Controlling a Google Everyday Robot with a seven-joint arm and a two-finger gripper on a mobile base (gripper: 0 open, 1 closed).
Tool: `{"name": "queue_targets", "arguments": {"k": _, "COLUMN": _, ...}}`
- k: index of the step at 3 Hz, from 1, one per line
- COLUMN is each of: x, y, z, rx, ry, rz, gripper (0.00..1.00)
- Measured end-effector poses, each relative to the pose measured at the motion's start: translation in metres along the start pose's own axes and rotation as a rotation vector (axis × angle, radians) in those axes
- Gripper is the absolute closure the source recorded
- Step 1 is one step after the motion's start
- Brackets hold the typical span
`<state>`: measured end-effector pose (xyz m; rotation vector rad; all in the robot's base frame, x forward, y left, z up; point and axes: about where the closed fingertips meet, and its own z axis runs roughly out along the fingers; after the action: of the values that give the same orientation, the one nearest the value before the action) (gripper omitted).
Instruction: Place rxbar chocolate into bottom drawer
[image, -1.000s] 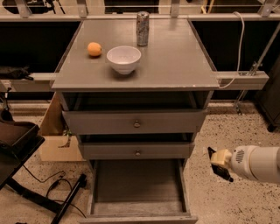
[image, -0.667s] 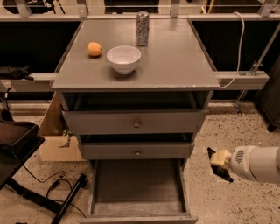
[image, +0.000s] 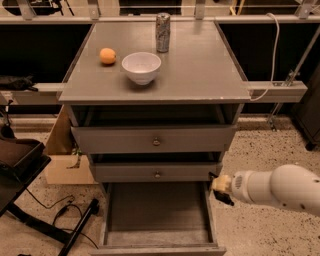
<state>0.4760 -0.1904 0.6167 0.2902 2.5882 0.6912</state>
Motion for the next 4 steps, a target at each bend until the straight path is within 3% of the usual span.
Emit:
{"name": "queue_targets", "arguments": {"k": 1, "x": 0.014, "y": 0.000, "z": 0.070, "rx": -0.094, "ry": -0.017, "rz": -0.096, "gripper": 1.00}}
{"name": "queue_targets", "arguments": {"k": 2, "x": 0.023, "y": -0.006, "z": 0.133, "rx": -0.157, "ry": -0.015, "rz": -0.142, "gripper": 1.00}}
{"name": "queue_targets", "arguments": {"k": 3, "x": 0.033, "y": -0.014, "z": 0.175, "rx": -0.172, "ry": 0.035, "rz": -0.136, "gripper": 1.00}}
{"name": "queue_targets", "arguments": {"k": 4, "x": 0.036, "y": -0.014, "z": 0.180, "rx": -0.174, "ry": 0.045, "rz": -0.136, "gripper": 1.00}}
